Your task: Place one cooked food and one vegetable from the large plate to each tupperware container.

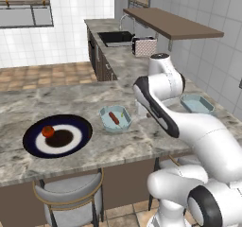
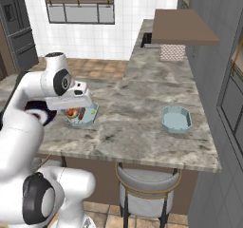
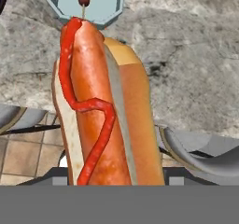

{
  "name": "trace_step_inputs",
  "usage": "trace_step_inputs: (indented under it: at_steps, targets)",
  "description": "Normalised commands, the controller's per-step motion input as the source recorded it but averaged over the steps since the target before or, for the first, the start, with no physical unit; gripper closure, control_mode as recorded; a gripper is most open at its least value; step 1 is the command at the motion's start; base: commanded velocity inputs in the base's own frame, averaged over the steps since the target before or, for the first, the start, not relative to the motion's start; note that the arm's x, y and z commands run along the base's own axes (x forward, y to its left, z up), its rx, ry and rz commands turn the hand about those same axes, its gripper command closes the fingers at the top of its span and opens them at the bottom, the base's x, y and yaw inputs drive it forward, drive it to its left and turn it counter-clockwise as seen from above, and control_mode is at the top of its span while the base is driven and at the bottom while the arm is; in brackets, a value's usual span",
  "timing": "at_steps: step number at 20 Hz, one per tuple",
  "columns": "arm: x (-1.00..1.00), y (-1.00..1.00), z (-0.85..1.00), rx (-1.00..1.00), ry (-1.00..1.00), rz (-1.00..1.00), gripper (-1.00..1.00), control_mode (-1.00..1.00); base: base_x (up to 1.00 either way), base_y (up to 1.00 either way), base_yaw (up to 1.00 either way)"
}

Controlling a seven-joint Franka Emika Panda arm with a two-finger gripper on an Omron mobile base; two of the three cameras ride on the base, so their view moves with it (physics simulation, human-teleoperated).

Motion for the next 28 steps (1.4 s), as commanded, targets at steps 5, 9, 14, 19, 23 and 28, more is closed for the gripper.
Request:
trace_step_inputs:
  at_steps: [5,9,14,19,23,28]
  targets:
    - [0.37,-1.0,0.0,0.02,0.0,0.0,1.0,-1.0,0.0,0.0,0.0]
    - [0.43,-1.0,0.0,0.04,0.0,0.0,1.0,-1.0,0.0,0.0,0.0]
    - [0.38,-1.0,0.0,0.02,-0.01,-0.1,1.0,-1.0,0.0,0.0,0.0]
    - [0.56,-1.0,0.0,0.0,0.0,-0.17,1.0,-1.0,0.0,0.0,0.0]
    - [0.63,-1.0,0.0,0.0,0.0,-0.17,1.0,-1.0,0.0,0.0,0.0]
    - [0.74,-0.75,-0.1,0.0,-0.05,-0.06,1.0,-1.0,0.0,0.0,0.0]
